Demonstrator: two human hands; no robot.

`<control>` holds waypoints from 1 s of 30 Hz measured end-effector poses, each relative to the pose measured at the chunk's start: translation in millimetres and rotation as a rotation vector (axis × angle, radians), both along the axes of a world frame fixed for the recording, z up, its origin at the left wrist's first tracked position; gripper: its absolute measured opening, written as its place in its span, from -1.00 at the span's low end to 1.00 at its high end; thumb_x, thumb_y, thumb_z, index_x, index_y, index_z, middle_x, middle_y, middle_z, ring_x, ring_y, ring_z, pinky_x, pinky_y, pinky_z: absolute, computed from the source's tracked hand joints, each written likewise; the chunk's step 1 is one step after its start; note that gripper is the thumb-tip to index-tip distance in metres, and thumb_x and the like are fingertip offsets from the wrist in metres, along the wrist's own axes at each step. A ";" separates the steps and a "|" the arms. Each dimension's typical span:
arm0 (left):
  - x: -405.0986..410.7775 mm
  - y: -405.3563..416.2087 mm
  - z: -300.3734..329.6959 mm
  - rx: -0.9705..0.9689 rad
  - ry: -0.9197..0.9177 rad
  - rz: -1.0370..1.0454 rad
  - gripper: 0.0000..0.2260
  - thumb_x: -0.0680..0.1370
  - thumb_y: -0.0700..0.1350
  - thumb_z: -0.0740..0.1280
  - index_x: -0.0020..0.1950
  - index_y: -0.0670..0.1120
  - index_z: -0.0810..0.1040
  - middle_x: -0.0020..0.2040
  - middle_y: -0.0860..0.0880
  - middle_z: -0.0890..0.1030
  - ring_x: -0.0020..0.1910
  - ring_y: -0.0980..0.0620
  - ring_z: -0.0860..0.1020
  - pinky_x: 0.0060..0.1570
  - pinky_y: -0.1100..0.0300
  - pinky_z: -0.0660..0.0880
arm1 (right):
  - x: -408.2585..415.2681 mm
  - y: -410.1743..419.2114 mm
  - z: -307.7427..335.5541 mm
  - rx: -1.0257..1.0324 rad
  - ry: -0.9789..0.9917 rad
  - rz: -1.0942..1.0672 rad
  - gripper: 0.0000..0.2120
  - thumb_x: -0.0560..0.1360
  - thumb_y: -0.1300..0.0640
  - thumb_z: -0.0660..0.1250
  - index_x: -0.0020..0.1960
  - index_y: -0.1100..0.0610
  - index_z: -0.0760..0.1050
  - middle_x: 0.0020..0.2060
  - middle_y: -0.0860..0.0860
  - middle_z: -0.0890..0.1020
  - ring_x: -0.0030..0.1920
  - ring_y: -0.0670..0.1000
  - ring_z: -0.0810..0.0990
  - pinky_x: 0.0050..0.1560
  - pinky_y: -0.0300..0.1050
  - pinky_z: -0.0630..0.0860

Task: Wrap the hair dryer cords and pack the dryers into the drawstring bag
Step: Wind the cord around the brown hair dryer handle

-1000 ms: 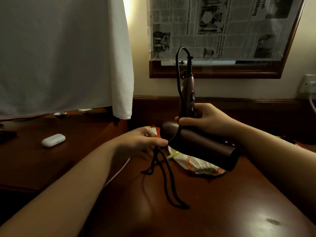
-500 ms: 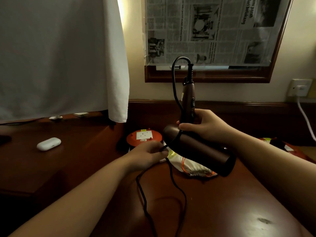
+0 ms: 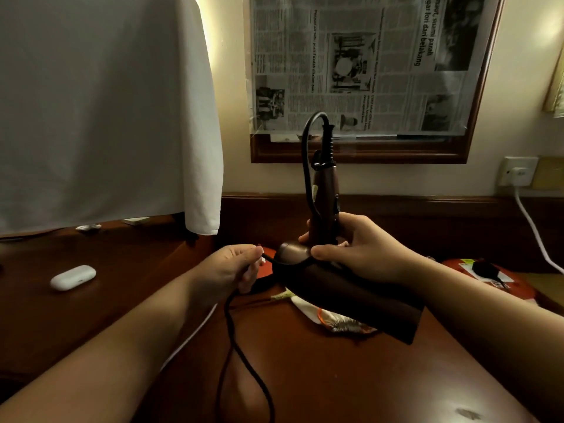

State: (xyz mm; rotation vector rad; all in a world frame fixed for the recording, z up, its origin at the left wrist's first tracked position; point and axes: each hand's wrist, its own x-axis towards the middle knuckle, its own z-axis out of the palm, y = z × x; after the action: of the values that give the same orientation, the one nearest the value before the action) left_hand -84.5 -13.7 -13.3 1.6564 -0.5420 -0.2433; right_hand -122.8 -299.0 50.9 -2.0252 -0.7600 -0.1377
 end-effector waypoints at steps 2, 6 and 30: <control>5.2 3.8 13.6 0.244 -0.094 0.005 -0.60 0.66 0.21 0.17 -0.29 0.06 0.51 -0.38 -0.08 0.44 -0.41 0.02 0.41 -0.28 0.20 0.45 | -2.4 4.2 2.8 -0.027 -0.004 0.012 -0.70 0.54 0.22 0.49 0.26 0.14 0.58 0.12 0.02 0.72 0.12 -0.08 0.70 0.01 -0.19 0.64; 16.8 -0.3 42.0 0.592 -0.185 0.052 -0.64 0.58 0.27 0.25 -0.30 0.09 0.51 -0.44 0.08 0.40 -0.46 0.12 0.34 -0.39 0.27 0.34 | -2.6 10.4 3.0 -0.183 -0.026 0.048 -0.72 0.54 0.15 0.51 0.22 0.09 0.60 0.10 0.02 0.72 0.11 -0.06 0.70 0.15 -0.04 0.65; -15.8 -113.3 117.8 1.330 -0.270 0.176 -0.75 0.61 -0.22 0.33 -0.27 -0.15 0.53 -0.44 0.01 0.60 -0.57 0.14 0.55 -0.50 0.26 0.50 | 34.1 26.0 -17.8 -0.916 -0.219 -0.055 -0.62 0.51 -0.10 0.45 0.20 0.08 0.49 0.00 0.02 0.62 -0.04 0.10 0.61 -0.06 0.02 0.59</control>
State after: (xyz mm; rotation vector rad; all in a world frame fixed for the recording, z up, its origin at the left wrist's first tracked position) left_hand -100.3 -126.9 104.5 3.0458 -0.4290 -0.2662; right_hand -88.7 -272.9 33.1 -2.9321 -1.0198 -0.0395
